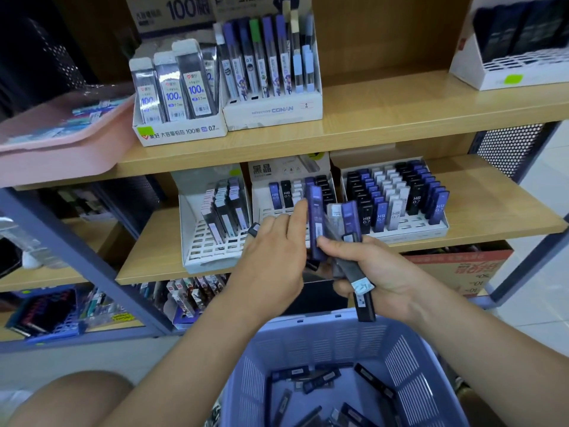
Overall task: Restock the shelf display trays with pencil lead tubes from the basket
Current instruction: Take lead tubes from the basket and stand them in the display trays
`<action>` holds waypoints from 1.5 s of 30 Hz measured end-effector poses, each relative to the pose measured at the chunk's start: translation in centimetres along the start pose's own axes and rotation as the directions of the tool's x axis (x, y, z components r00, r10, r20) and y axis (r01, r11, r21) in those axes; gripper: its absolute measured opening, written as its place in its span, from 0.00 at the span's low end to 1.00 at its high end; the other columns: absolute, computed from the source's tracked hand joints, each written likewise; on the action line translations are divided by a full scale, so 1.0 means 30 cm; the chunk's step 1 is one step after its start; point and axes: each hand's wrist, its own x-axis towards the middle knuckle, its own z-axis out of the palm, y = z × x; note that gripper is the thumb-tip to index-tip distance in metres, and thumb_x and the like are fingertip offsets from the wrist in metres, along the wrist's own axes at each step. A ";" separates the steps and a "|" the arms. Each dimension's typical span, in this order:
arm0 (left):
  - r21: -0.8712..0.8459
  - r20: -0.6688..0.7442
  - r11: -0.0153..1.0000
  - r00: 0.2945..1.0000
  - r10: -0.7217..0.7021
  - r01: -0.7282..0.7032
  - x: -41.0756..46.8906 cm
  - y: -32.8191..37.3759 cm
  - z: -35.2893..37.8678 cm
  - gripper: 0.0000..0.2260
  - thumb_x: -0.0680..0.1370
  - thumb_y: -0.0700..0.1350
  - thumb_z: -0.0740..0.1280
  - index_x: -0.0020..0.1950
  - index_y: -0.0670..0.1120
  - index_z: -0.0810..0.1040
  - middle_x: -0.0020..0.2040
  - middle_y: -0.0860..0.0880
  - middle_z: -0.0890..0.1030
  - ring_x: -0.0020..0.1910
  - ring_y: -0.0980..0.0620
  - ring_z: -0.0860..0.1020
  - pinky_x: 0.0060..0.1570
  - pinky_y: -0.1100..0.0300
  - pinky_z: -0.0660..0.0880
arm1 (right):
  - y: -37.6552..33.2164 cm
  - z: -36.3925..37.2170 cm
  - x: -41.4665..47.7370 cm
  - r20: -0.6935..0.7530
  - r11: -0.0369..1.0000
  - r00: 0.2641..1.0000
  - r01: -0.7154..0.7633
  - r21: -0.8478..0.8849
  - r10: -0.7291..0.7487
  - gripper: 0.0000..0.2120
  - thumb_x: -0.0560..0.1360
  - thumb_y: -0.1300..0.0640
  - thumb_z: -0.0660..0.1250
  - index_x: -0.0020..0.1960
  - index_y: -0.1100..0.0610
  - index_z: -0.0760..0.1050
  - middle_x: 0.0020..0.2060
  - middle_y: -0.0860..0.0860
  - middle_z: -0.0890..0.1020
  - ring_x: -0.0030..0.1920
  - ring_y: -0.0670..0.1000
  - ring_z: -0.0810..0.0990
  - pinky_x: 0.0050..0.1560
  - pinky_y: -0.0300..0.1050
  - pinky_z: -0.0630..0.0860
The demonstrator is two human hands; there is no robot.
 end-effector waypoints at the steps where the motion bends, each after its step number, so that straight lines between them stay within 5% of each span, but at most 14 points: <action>1: -0.024 -0.009 1.000 1.000 -0.002 0.002 0.004 0.001 0.009 0.39 0.75 0.40 0.64 0.78 0.45 0.40 0.66 0.46 0.66 0.62 0.48 0.63 0.62 0.50 0.68 | 0.006 0.002 0.001 0.013 1.000 1.000 -0.010 -0.027 0.010 0.19 0.69 0.58 0.73 0.59 0.61 0.79 0.40 0.54 0.82 0.46 0.57 0.82 0.22 0.36 0.64; 5: -0.284 0.032 0.959 0.999 0.023 -0.013 0.013 0.023 0.024 0.43 0.73 0.38 0.69 0.78 0.48 0.43 0.65 0.49 0.68 0.62 0.52 0.64 0.64 0.55 0.66 | 0.017 -0.005 0.003 -0.036 0.975 0.998 0.044 -0.218 -0.054 0.09 0.75 0.61 0.71 0.54 0.61 0.80 0.36 0.53 0.81 0.39 0.56 0.76 0.24 0.37 0.66; 10: -0.396 -0.038 0.917 0.997 -0.072 0.051 0.029 -0.010 -0.025 0.30 0.75 0.37 0.64 0.75 0.52 0.60 0.63 0.54 0.72 0.62 0.54 0.66 0.64 0.61 0.64 | 0.011 -0.011 0.002 -0.068 0.903 0.974 0.172 -0.395 -0.215 0.05 0.77 0.65 0.68 0.52 0.60 0.80 0.35 0.50 0.84 0.31 0.44 0.81 0.30 0.33 0.74; 14: -0.505 -0.082 0.851 0.973 -0.213 0.144 0.045 -0.043 -0.043 0.13 0.77 0.56 0.64 0.60 0.55 0.74 0.35 0.54 0.74 0.35 0.57 0.72 0.38 0.58 0.70 | 0.040 -0.011 0.012 -0.042 0.636 0.952 0.170 -0.752 -0.304 0.05 0.76 0.59 0.71 0.44 0.53 0.76 0.31 0.50 0.80 0.34 0.48 0.81 0.40 0.42 0.78; 17: -0.612 -0.009 0.748 0.943 -0.333 0.258 0.056 -0.051 -0.019 0.11 0.74 0.60 0.66 0.45 0.53 0.74 0.25 0.52 0.72 0.25 0.55 0.71 0.33 0.55 0.72 | 0.060 0.003 0.020 -0.038 0.508 0.940 0.149 -0.848 -0.340 0.09 0.75 0.54 0.73 0.41 0.49 0.73 0.33 0.49 0.80 0.37 0.52 0.81 0.39 0.44 0.77; 19: -0.674 0.011 0.681 0.926 -0.377 0.285 0.059 -0.061 -0.017 0.09 0.74 0.56 0.68 0.42 0.52 0.75 0.25 0.51 0.74 0.24 0.53 0.72 0.34 0.52 0.76 | 0.060 0.003 0.025 -0.046 0.525 0.937 0.153 -0.838 -0.347 0.09 0.74 0.54 0.73 0.41 0.52 0.74 0.32 0.49 0.79 0.36 0.52 0.81 0.38 0.45 0.78; 22: -0.710 0.050 0.648 0.937 -0.344 0.276 0.057 -0.081 -0.045 0.03 0.78 0.47 0.66 0.45 0.52 0.76 0.33 0.47 0.78 0.30 0.51 0.76 0.36 0.51 0.80 | 0.045 -0.008 0.032 -0.093 0.725 0.951 0.160 -0.669 -0.296 0.08 0.74 0.59 0.74 0.43 0.57 0.75 0.30 0.47 0.77 0.27 0.42 0.75 0.30 0.35 0.73; 24: -0.725 0.085 0.633 0.948 -0.307 0.270 0.052 -0.098 -0.067 0.08 0.80 0.40 0.62 0.48 0.53 0.76 0.39 0.46 0.79 0.34 0.52 0.77 0.39 0.57 0.80 | 0.034 -0.017 0.037 -0.102 0.796 0.957 0.162 -0.584 -0.270 0.07 0.74 0.61 0.73 0.45 0.59 0.75 0.27 0.44 0.76 0.24 0.42 0.72 0.28 0.32 0.71; 30: -0.768 0.097 0.564 0.925 -0.367 0.304 0.074 -0.162 -0.110 0.09 0.78 0.35 0.64 0.47 0.49 0.78 0.40 0.46 0.82 0.35 0.54 0.79 0.42 0.61 0.81 | 0.008 -0.072 0.039 -0.152 0.767 0.963 0.076 -0.638 -0.222 0.07 0.74 0.62 0.72 0.45 0.59 0.74 0.25 0.48 0.74 0.24 0.45 0.71 0.26 0.35 0.69; 38: -0.352 -0.039 0.878 0.932 -0.360 0.324 0.229 -0.339 -0.008 0.07 0.76 0.38 0.67 0.50 0.48 0.80 0.44 0.49 0.82 0.41 0.51 0.79 0.42 0.63 0.72 | -0.060 -0.125 0.110 -0.179 0.714 0.983 -0.104 -0.692 -0.031 0.12 0.73 0.63 0.73 0.54 0.62 0.74 0.24 0.50 0.76 0.22 0.47 0.71 0.26 0.38 0.69; 42: -0.226 -0.130 0.930 0.937 -0.325 0.291 0.330 -0.391 0.092 0.07 0.77 0.39 0.66 0.53 0.45 0.80 0.46 0.47 0.83 0.44 0.48 0.80 0.40 0.62 0.69 | -0.038 -0.131 0.152 -0.125 0.693 0.992 -0.108 -0.713 0.026 0.14 0.72 0.60 0.75 0.54 0.64 0.75 0.43 0.65 0.83 0.26 0.48 0.73 0.28 0.39 0.70; 45: -0.199 -0.152 0.948 0.947 -0.282 0.250 0.389 -0.407 0.149 0.06 0.76 0.38 0.66 0.51 0.45 0.80 0.45 0.45 0.83 0.43 0.44 0.80 0.40 0.60 0.72 | -0.041 -0.135 0.179 -0.074 0.710 0.997 -0.080 -0.700 0.040 0.10 0.73 0.61 0.74 0.51 0.63 0.76 0.36 0.57 0.83 0.25 0.47 0.72 0.27 0.37 0.69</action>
